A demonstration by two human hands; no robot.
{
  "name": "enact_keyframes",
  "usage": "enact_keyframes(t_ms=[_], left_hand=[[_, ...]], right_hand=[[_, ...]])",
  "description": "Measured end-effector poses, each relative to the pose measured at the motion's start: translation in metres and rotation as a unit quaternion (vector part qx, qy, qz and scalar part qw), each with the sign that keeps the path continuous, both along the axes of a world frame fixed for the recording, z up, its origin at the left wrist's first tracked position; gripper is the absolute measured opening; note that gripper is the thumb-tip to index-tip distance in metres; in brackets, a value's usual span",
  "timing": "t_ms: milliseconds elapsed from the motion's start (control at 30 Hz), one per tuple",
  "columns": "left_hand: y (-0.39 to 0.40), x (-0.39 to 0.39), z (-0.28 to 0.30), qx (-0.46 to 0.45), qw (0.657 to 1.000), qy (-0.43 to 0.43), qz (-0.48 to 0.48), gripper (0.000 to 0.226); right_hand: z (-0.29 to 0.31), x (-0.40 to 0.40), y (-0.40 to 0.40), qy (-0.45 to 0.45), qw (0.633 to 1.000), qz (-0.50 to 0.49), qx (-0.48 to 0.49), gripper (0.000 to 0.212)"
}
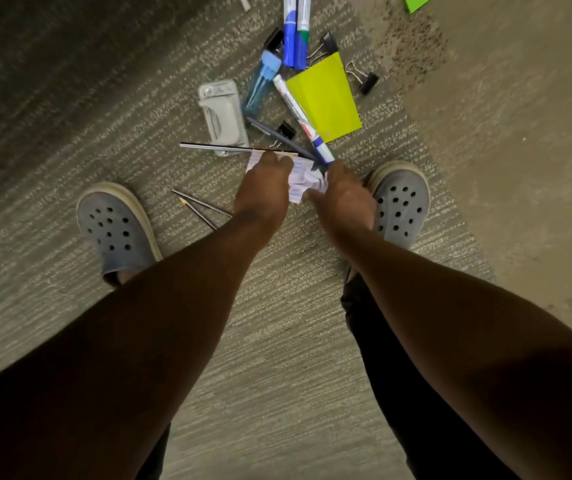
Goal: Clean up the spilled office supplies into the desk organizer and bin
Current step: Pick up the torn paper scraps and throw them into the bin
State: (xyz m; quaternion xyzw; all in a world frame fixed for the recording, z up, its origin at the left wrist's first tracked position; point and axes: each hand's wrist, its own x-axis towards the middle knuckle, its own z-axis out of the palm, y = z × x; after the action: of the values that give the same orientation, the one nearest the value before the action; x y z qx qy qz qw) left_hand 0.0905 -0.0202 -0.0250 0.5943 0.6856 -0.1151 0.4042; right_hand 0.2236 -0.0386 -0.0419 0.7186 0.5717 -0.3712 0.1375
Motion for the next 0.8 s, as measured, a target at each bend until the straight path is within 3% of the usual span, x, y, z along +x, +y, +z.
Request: enact_keyframes(t_ms=[100, 167, 267, 400, 533, 667, 800], left_hand=[[0.004, -0.004, -0.002, 0.014, 0.999, -0.036, 0.031, 0.024], [0.006, -0.012, 0.006, 0.031, 0.992, -0.060, 0.109, 0.016], [0.000, -0.031, 0.029, 0.034, 0.963, -0.086, 0.252, 0.006], [-0.018, -0.061, 0.066, -0.015, 0.928, -0.085, 0.363, 0.006], [-0.020, -0.088, 0.115, 0.008, 0.917, -0.072, 0.393, 0.022], [0.003, -0.121, 0.164, 0.035, 0.906, -0.093, 0.411, 0.019], [0.051, -0.168, 0.217, 0.122, 0.885, -0.102, 0.439, 0.020]], right_hand=[[0.000, -0.001, 0.003, 0.018, 0.999, 0.034, 0.007, 0.027], [0.005, 0.002, 0.007, 0.030, 0.999, -0.022, 0.008, 0.027], [0.023, 0.007, 0.011, 0.077, 0.992, -0.096, -0.023, 0.020], [0.060, 0.012, 0.011, 0.103, 0.991, -0.058, -0.069, 0.025], [0.109, -0.001, 0.021, 0.146, 0.988, -0.050, -0.025, 0.035], [0.149, -0.045, 0.051, 0.152, 0.987, -0.040, -0.011, 0.021], [0.188, -0.126, 0.096, 0.241, 0.968, -0.061, 0.025, 0.016]])
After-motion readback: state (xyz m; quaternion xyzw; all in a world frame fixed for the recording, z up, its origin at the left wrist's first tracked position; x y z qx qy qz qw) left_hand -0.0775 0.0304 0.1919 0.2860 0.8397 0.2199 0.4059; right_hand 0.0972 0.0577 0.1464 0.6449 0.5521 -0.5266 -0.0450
